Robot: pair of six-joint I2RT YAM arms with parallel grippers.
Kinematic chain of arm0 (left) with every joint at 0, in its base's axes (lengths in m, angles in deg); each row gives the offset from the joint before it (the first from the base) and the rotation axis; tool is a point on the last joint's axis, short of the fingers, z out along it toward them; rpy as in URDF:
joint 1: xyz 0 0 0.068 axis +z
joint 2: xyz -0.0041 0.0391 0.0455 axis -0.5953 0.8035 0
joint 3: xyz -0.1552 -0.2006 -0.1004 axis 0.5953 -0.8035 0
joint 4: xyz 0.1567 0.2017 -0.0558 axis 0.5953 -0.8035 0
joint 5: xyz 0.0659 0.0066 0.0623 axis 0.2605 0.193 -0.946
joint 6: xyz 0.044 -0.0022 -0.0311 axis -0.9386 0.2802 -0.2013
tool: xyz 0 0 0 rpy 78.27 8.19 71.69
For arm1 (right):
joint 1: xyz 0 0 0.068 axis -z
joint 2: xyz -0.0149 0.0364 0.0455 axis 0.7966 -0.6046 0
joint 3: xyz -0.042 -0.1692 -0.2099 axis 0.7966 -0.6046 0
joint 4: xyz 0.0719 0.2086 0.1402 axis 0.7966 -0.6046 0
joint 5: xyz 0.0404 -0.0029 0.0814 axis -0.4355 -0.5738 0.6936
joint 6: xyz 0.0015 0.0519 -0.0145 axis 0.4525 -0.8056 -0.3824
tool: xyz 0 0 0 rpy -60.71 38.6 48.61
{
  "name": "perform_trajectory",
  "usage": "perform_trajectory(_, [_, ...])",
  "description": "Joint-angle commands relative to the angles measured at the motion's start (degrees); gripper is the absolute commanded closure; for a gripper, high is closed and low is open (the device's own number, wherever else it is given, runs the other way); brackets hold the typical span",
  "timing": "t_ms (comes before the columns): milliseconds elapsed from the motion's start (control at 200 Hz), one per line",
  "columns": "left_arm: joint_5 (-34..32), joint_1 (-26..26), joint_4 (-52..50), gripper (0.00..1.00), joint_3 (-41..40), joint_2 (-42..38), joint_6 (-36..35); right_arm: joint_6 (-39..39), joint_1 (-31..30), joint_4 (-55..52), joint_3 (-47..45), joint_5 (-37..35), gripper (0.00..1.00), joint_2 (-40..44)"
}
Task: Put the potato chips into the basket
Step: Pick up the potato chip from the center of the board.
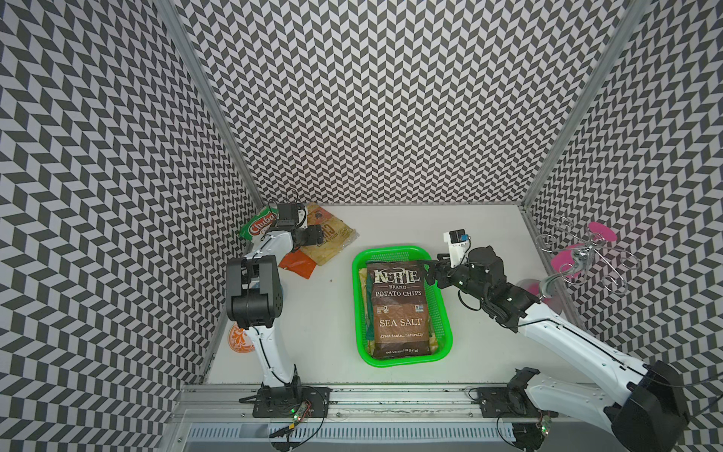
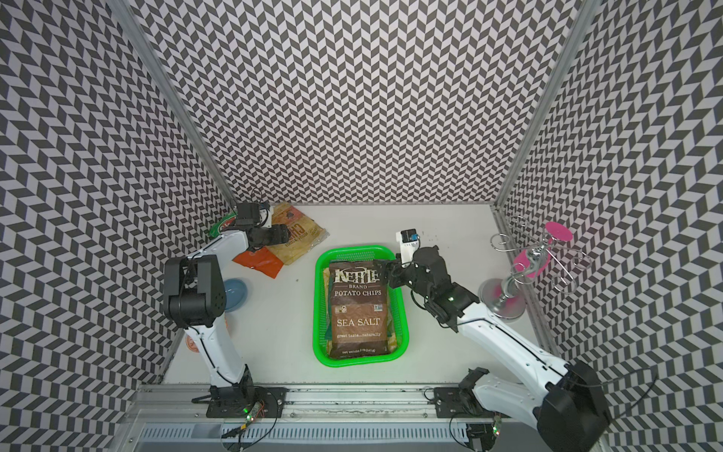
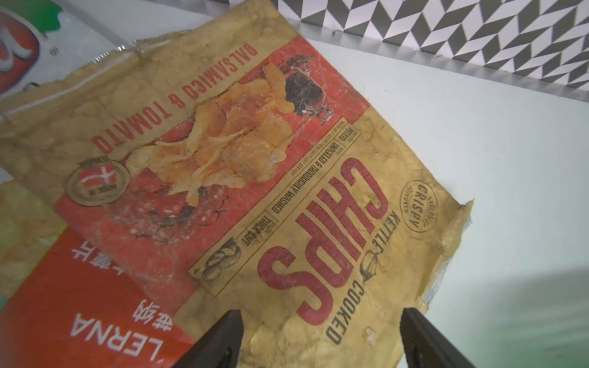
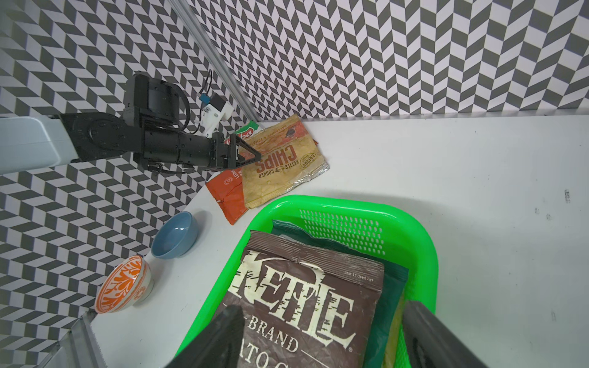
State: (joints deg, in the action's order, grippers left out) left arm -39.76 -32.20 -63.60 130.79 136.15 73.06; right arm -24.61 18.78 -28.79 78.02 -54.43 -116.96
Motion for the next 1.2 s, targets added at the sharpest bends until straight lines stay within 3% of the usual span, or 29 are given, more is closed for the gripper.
perform_trajectory(0, [1.17, 1.95, 2.47, 0.2, 1.01, 1.21, 4.29, 1.02, 0.53, 3.02, 1.89, -0.96, 0.18, -0.8])
perform_trajectory(225, [1.89, 3.11, 6.14, 0.21, -1.67, 0.53, 4.55, 1.43, 0.78, 3.33, 2.1, -0.67, 0.18, -1.86])
perform_trajectory(566, [2.6, 6.12, 8.72, 0.21, -8.1, -7.34, 5.23, 1.37, 0.97, 4.06, 1.81, -0.33, 0.18, -1.78])
perform_trajectory(1192, [4.38, 6.81, 6.92, 0.27, -3.55, 0.95, 8.67, -0.46, 0.97, 7.41, 3.46, 3.78, 0.18, -3.52])
